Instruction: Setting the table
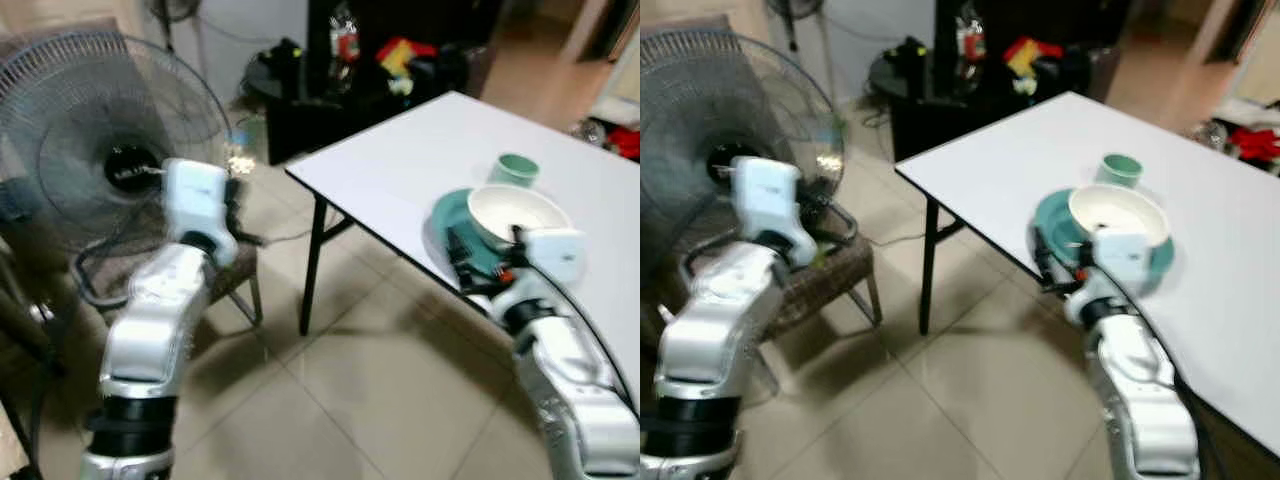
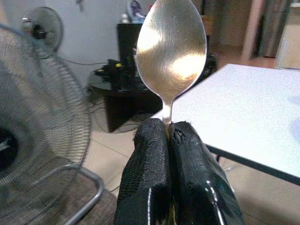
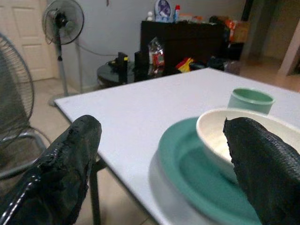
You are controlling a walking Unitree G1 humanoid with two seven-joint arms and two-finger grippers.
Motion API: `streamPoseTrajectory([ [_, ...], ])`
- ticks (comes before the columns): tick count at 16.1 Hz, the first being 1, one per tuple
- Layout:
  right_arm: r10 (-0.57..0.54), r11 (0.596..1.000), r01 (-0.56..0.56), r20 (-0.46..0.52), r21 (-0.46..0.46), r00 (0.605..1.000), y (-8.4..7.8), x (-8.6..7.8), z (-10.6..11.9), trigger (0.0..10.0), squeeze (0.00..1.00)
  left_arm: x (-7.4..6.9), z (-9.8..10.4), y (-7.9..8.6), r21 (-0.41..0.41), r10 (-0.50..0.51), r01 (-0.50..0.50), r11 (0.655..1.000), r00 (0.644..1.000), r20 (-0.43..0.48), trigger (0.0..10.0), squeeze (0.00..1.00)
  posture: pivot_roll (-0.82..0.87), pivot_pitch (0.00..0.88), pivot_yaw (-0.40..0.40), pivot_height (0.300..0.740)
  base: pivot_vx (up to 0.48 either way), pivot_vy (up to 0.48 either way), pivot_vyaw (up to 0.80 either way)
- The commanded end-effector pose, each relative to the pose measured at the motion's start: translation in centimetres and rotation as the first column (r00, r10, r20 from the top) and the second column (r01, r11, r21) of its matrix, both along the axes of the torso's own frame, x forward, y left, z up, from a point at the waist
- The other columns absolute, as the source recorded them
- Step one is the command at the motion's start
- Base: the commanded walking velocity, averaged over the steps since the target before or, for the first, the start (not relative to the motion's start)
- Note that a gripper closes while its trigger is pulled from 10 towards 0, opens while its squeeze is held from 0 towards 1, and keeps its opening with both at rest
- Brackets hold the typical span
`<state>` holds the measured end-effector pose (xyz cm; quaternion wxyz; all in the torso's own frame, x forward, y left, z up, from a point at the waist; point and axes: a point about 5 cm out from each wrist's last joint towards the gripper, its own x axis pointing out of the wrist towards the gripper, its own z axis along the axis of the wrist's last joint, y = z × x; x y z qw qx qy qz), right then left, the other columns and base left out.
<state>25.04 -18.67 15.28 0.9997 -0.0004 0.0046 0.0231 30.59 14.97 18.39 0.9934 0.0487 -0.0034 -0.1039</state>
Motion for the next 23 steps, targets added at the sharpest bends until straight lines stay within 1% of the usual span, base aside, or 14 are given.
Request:
streamPoseTrajectory([
  [1,0.017,1.000,-0.017,0.028,-0.004,0.999,0.5,0.2,0.5,10.0,0.00,0.1,0.7,0.9,0.007,0.026,-0.026,1.000,0.999,0.027,10.0,0.00,0.03,0.000,-0.040,0.740,0.349,0.000,0.00],
  [6,0.033,0.999,-0.032,0.023,-0.012,0.999,0.7,0.3,0.5,10.0,0.00,0.0,0.6,1.2,0.008,0.035,-0.036,0.999,0.999,0.027,10.0,0.00,0.03,0.000,-0.048,0.740,0.346,0.000,0.00],
  [13,0.056,0.998,-0.055,0.039,-0.016,0.998,1.1,0.4,0.8,10.0,0.00,0.1,0.8,1.6,0.014,0.049,-0.050,0.999,0.998,0.038,10.0,0.00,0.04,0.000,-0.056,0.740,0.348,0.000,-0.80],
  [18,0.076,0.997,-0.073,0.098,-0.034,0.992,1.6,0.2,1.8,10.0,0.00,0.2,1.2,2.4,0.026,0.056,-0.057,0.998,0.997,0.049,10.0,0.00,0.04,0.000,-0.040,0.740,0.345,0.000,0.00],
  [20,0.065,0.998,-0.062,0.097,-0.027,0.993,1.6,-0.1,1.7,10.0,0.00,0.3,1.6,2.4,0.032,0.048,-0.050,0.998,0.997,0.059,10.0,0.00,0.05,0.000,-0.040,0.740,0.349,0.000,0.00],
  [23,0.042,0.999,-0.041,0.089,-0.015,0.995,1.4,-0.1,1.4,10.0,0.00,0.3,1.9,2.3,0.033,0.039,-0.041,0.999,0.997,0.067,10.0,0.00,0.05,0.000,-0.042,0.740,0.349,0.000,0.00],
])
